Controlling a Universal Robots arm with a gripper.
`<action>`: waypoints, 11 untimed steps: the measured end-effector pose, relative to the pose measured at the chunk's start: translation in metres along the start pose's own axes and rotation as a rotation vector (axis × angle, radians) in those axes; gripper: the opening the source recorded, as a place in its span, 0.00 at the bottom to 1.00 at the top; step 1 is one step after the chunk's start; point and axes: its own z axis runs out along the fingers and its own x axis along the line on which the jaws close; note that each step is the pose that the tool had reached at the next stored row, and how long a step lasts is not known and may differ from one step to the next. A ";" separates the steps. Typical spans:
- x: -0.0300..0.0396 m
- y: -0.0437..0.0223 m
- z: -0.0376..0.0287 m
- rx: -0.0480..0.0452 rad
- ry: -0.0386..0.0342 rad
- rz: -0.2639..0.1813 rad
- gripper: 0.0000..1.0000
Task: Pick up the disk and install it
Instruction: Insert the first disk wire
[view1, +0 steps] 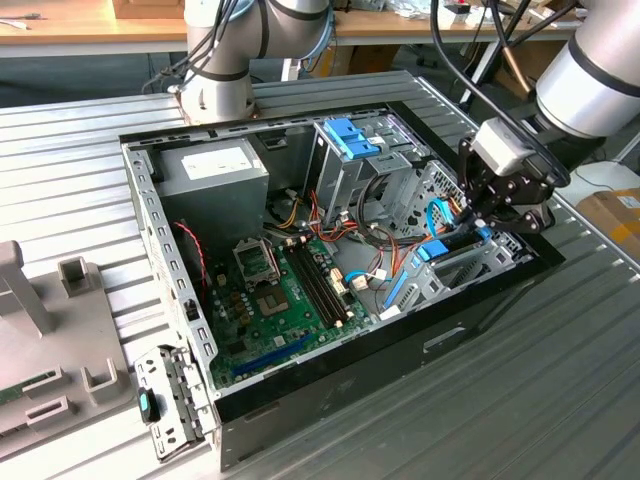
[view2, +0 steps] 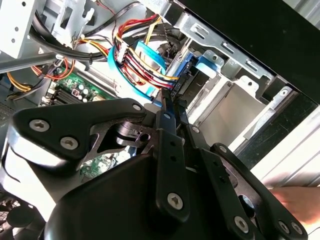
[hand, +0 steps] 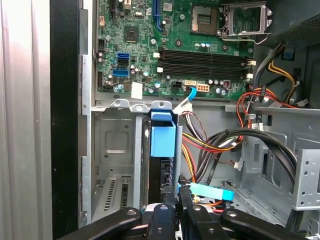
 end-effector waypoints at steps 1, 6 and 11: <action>0.0006 0.0000 0.0005 0.0001 -0.0004 0.000 0.16; 0.0013 0.0002 0.0030 0.0001 -0.0006 0.000 0.16; 0.0017 0.0004 0.0055 0.0000 -0.0004 0.000 0.16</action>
